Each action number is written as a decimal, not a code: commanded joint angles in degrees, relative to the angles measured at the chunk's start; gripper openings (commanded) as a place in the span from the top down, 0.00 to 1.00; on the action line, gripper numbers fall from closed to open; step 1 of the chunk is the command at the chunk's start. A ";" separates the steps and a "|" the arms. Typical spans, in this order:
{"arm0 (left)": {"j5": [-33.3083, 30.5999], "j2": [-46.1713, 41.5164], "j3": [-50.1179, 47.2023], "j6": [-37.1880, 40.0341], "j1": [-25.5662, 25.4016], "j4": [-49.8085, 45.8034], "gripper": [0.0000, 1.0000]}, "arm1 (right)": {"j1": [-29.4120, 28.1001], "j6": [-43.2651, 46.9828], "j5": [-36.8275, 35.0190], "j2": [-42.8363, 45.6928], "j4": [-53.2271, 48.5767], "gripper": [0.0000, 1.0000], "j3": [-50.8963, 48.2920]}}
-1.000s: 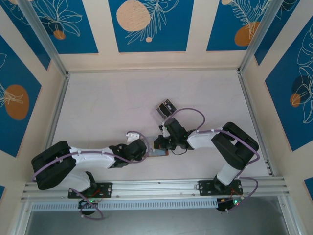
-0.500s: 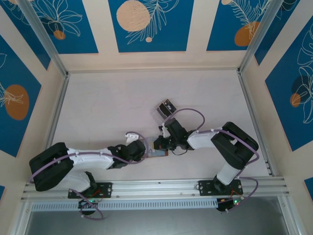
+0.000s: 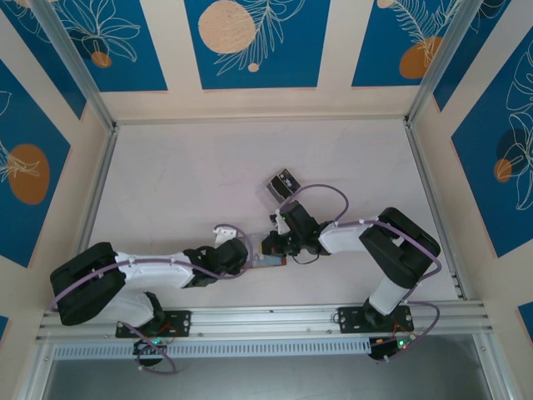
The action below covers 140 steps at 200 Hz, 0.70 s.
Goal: Put the credit cards into the card holder
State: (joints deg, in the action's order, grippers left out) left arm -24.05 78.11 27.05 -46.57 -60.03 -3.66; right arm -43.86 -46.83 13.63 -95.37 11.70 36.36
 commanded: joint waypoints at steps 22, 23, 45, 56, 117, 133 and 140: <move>0.41 1.09 -0.94 -0.96 -0.69 -3.33 0.72 | -0.78 1.15 1.45 -1.71 -10.94 1.00 -3.26; 0.41 1.09 -0.94 -0.93 -0.70 -3.26 0.72 | -0.78 1.10 1.47 -1.68 -10.88 1.00 -3.38; 0.26 1.09 -1.12 -0.99 -0.70 -3.20 0.72 | -0.57 0.31 1.15 -0.90 -10.66 1.00 -4.29; 0.28 1.18 -1.12 -1.07 -0.78 -3.23 0.72 | -0.44 -0.20 1.06 -0.73 -10.55 1.00 -4.79; 0.32 2.03 -0.87 -1.23 -0.86 -2.76 0.72 | -1.57 -3.90 -0.25 -0.51 -8.07 1.00 -6.58; 0.39 2.16 -0.77 -1.11 -0.88 -2.79 0.72 | -1.76 -4.40 -0.14 -1.00 -7.24 1.00 -6.80; 0.49 2.18 -0.85 -1.13 -0.82 -2.72 0.72 | -1.87 -4.45 -0.14 -1.17 -7.07 1.00 -6.72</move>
State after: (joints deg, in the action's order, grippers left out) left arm -24.43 78.39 27.05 -47.03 -60.25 -3.46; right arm -44.18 -50.24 14.85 -93.21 14.22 32.56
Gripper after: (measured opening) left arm 0.277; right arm 0.066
